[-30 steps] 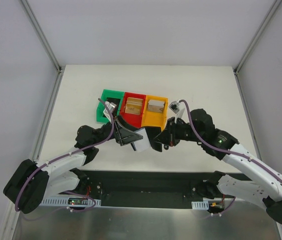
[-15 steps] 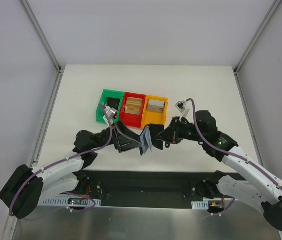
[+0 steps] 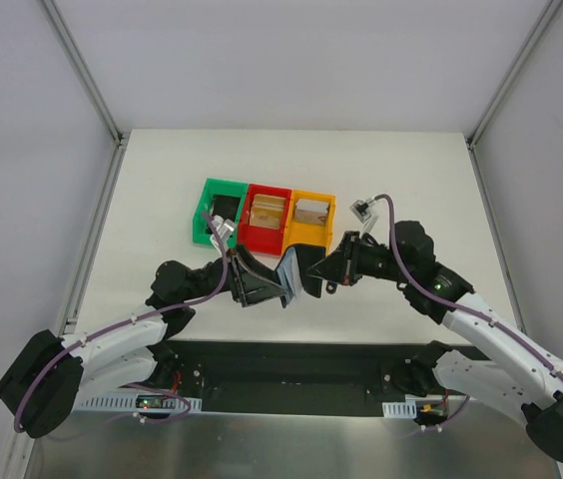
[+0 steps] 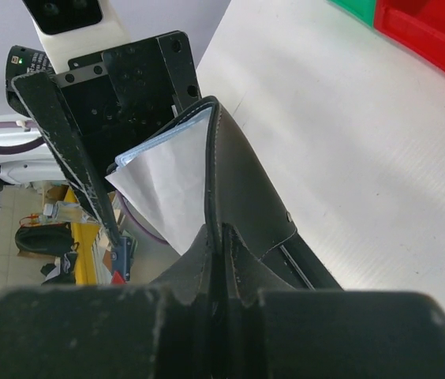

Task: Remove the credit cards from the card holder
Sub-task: Open the card holder.

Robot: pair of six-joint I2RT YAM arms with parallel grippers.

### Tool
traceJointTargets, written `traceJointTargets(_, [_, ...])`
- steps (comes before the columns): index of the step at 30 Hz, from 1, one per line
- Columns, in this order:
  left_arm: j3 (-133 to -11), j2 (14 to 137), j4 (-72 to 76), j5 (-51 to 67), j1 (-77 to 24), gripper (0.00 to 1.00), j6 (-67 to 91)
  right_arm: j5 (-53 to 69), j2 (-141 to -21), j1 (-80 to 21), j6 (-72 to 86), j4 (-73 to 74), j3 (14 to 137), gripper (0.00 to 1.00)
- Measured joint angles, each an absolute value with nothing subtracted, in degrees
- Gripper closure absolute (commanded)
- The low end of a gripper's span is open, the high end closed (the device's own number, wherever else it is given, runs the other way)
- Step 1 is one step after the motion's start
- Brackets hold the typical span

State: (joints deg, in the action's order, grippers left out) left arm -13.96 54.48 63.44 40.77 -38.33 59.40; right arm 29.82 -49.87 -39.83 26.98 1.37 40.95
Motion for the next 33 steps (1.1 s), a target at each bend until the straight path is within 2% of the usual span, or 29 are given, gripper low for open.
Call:
traceJointTargets(3, [-13.96, 54.46, 62.24, 39.99, -39.09, 0.38, 58.22, 30.24, -49.87, -39.83, 27.83, 0.54, 40.34, 1.0])
traceJointTargets(15, [-13.96, 50.65, 53.43, 35.97, -39.42, 0.38, 53.08, 31.33, -49.87, -39.72, 29.43, -1.15, 39.83, 1.0])
traceJointTargets(24, [-13.96, 48.47, 49.6, 35.31, -39.42, 0.48, 51.4, 32.34, -49.82, -38.65, 30.22, -2.39, 38.83, 1.0])
traceJointTargets(29, [-14.0, 45.78, 46.96, 35.31, -39.42, 0.58, 50.28, 32.47, -49.82, -38.39, 30.85, -3.36, 38.26, 1.0])
traceJointTargets(33, [-14.28, 44.49, 45.01, 35.31, -39.42, 0.62, 49.43, 32.67, -49.82, -38.15, 30.94, -4.21, 37.98, 1.0])
